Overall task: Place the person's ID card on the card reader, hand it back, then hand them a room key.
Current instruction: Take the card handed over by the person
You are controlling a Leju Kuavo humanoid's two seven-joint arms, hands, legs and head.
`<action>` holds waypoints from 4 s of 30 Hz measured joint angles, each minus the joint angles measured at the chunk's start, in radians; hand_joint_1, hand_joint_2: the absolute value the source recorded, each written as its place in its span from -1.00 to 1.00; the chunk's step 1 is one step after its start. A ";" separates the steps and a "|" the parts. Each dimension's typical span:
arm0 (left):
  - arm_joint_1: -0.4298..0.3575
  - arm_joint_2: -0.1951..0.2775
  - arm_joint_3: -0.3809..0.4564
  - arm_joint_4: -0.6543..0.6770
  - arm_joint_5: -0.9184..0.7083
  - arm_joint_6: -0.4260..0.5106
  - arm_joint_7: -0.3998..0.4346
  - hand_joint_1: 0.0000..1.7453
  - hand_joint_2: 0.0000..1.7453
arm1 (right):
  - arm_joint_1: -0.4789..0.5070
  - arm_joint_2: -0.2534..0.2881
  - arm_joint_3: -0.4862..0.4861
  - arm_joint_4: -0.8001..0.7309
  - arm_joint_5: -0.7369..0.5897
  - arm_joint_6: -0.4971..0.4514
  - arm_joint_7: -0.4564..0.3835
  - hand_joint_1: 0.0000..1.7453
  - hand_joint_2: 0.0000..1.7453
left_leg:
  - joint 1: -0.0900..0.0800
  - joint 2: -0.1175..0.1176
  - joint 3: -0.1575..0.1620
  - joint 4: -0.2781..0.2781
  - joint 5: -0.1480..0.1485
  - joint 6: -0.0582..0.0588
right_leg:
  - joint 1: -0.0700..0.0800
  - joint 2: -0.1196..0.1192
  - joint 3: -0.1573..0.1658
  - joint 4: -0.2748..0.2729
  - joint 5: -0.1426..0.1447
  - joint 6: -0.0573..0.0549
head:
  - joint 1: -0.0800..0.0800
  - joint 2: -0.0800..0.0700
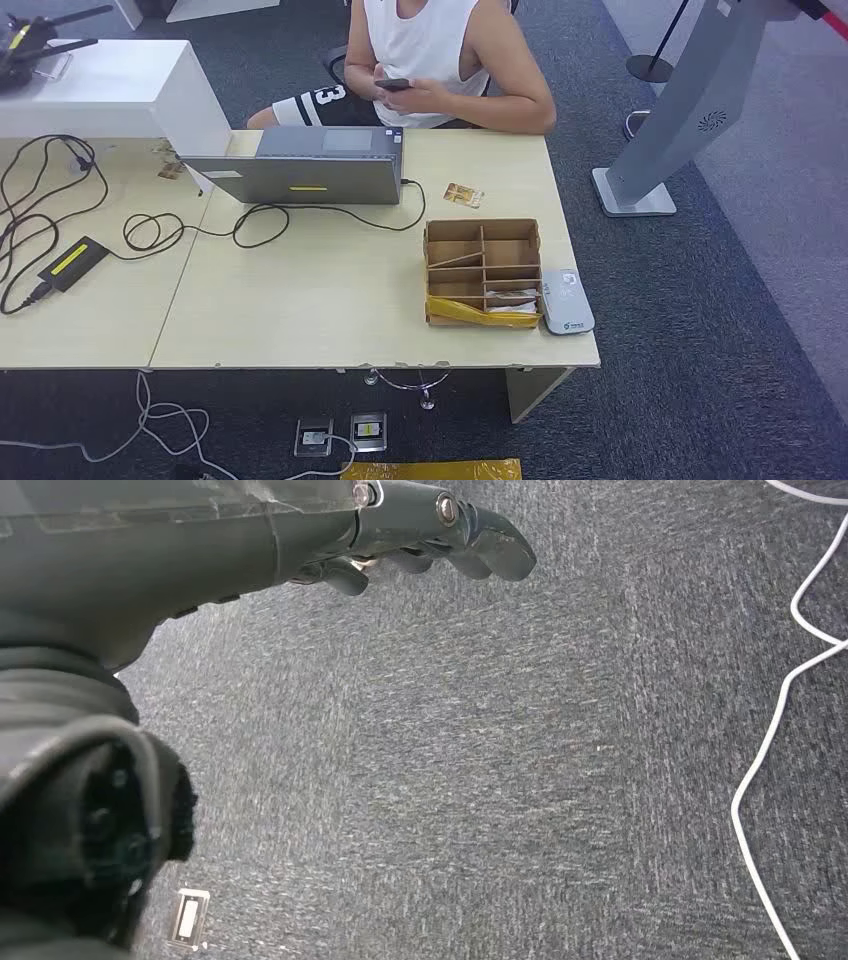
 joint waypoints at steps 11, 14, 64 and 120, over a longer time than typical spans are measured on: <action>0.000 0.000 -0.008 0.000 -0.007 -0.008 0.000 -1.00 -1.00 | 0.000 0.003 0.000 0.002 0.002 -0.016 -0.023 -1.00 -1.00 | 0.000 0.000 0.000 0.000 0.000 0.000 | 0.000 0.000 0.000 0.000 0.000 0.000 | 0.000 0.000; 0.000 0.000 -0.008 0.000 -0.009 -0.009 0.000 -1.00 -1.00 | 0.000 0.003 0.000 0.002 0.003 -0.017 -0.024 -1.00 -1.00 | 0.000 0.000 0.000 0.000 0.000 0.000 | 0.000 0.000 0.000 0.000 0.000 0.000 | 0.000 0.000; -0.002 0.021 -0.041 0.004 -0.013 -0.001 -0.012 -1.00 -1.00 | -0.662 -0.363 0.208 -0.245 -0.548 -0.238 -0.524 -1.00 1.00 | -0.009 -0.002 -0.003 0.001 0.006 0.006 | -0.009 -0.003 -0.002 0.003 0.005 0.006 | 0.000 0.000; -0.024 0.020 -0.072 0.004 -0.061 -0.049 -0.050 -1.00 -1.00 | -1.000 -0.102 1.561 -0.326 -0.313 -0.181 -0.537 1.00 1.00 | -0.005 -0.008 -0.006 0.001 0.008 0.005 | -0.005 -0.008 -0.004 0.003 0.004 0.004 | 0.000 0.000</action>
